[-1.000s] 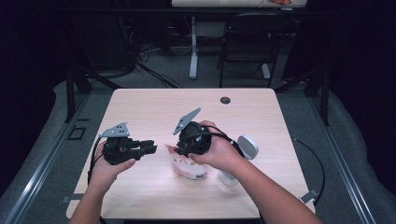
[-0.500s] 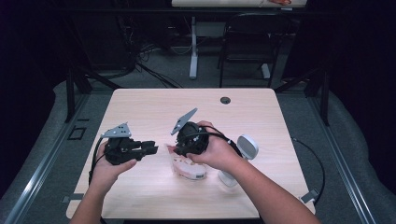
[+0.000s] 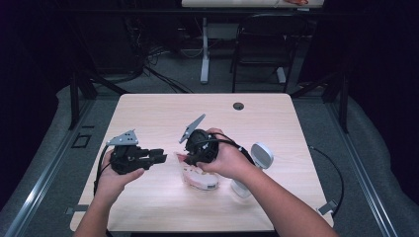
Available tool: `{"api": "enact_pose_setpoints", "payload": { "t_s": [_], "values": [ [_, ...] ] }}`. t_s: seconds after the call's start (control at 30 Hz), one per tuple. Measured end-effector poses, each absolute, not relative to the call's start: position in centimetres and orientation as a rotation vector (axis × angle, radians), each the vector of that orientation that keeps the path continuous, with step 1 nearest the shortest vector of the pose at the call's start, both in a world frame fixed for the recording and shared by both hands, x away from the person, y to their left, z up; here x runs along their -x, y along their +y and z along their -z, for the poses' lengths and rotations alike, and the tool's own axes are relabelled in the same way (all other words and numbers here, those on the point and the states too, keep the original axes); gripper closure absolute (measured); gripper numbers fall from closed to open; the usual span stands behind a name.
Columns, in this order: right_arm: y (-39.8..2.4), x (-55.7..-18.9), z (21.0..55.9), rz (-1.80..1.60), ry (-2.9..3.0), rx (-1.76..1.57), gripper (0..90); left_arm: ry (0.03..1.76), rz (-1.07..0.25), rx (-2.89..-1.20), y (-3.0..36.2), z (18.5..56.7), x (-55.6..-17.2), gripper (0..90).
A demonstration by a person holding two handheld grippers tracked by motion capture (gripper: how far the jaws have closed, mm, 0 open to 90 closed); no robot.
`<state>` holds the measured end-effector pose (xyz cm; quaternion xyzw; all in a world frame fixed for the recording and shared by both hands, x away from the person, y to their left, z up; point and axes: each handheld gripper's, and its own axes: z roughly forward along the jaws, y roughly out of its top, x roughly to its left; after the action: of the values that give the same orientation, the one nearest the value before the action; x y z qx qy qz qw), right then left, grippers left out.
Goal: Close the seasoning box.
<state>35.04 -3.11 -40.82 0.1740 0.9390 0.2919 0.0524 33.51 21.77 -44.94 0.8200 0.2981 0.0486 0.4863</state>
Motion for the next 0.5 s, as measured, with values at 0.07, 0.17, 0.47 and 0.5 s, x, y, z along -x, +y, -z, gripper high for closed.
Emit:
{"api": "enact_pose_setpoints", "payload": {
  "t_s": [0.07, 0.17, 0.47, 0.5],
  "values": [
    [-3.07, -35.08, 40.85, -0.886, 2.861, -0.535, 81.1, 0.725, -0.12, -1.996, 21.78, 44.95, -33.53, 70.0],
    [-3.06, -35.22, 40.83, -0.877, 2.871, -0.531, 82.7, 0.728, -0.117, -1.996, 21.76, 44.99, -33.54, 70.0],
    [-3.1, -35.44, 40.84, -0.879, 2.884, -0.522, 88.1, 0.729, -0.116, -1.993, 21.77, 45.01, -33.55, 69.9],
    [-3.1, -35.46, 40.84, -0.878, 2.885, -0.522, 88.5, 0.728, -0.116, -1.994, 21.76, 45.02, -33.55, 69.9]
  ]
}}
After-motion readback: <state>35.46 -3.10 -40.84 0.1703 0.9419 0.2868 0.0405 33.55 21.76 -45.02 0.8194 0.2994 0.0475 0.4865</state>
